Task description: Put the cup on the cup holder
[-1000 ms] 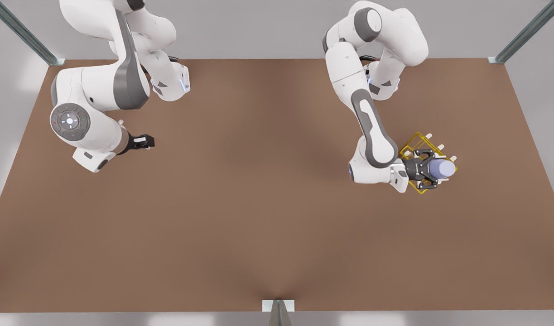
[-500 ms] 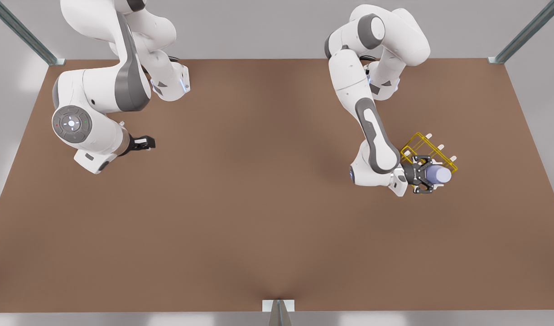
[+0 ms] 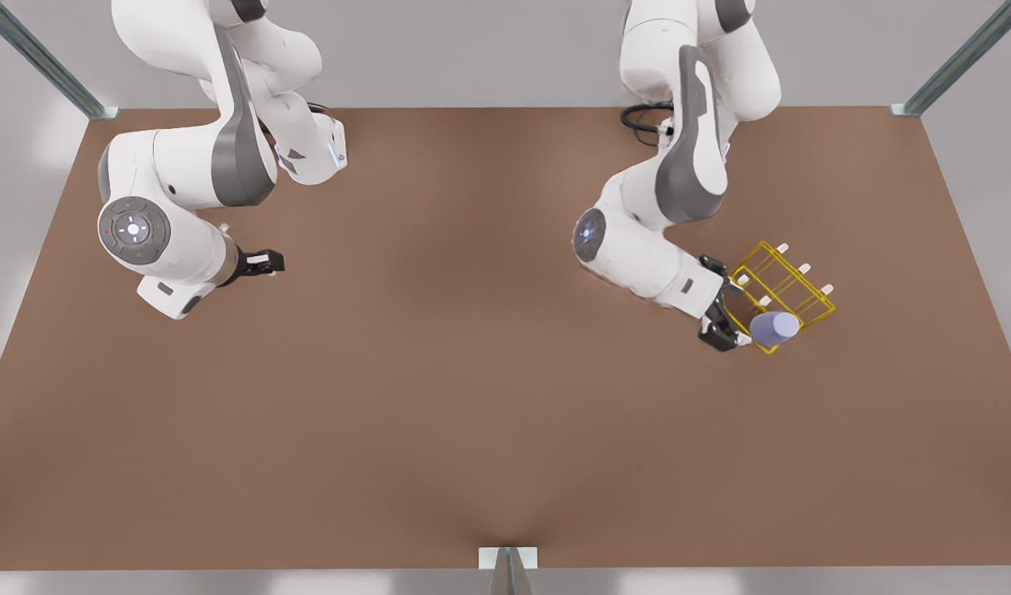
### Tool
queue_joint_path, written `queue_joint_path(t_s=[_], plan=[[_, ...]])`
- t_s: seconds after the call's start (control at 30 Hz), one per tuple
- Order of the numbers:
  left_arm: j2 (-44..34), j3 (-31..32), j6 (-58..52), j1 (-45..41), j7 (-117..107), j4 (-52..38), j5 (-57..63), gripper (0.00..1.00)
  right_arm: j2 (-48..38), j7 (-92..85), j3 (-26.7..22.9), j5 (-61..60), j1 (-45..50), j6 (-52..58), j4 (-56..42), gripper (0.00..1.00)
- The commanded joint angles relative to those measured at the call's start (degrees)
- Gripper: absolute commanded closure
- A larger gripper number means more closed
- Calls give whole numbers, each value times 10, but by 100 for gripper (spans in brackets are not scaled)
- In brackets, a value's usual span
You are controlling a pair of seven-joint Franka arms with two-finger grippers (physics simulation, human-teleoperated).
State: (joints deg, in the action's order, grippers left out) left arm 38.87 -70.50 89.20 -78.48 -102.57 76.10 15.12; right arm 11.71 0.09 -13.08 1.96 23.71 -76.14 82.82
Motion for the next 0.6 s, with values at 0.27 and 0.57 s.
queue_joint_path(t_s=[0.27, 0.57], plan=[[-257, 733, -174, 688, 1067, -18, -124, 0, -1, -3, -1, 1, -1, 0, -2, 0], [-235, 733, -248, 689, 1049, -69, -139, 0, -1, -5, 0, 1, -2, 0, -2, 0]])
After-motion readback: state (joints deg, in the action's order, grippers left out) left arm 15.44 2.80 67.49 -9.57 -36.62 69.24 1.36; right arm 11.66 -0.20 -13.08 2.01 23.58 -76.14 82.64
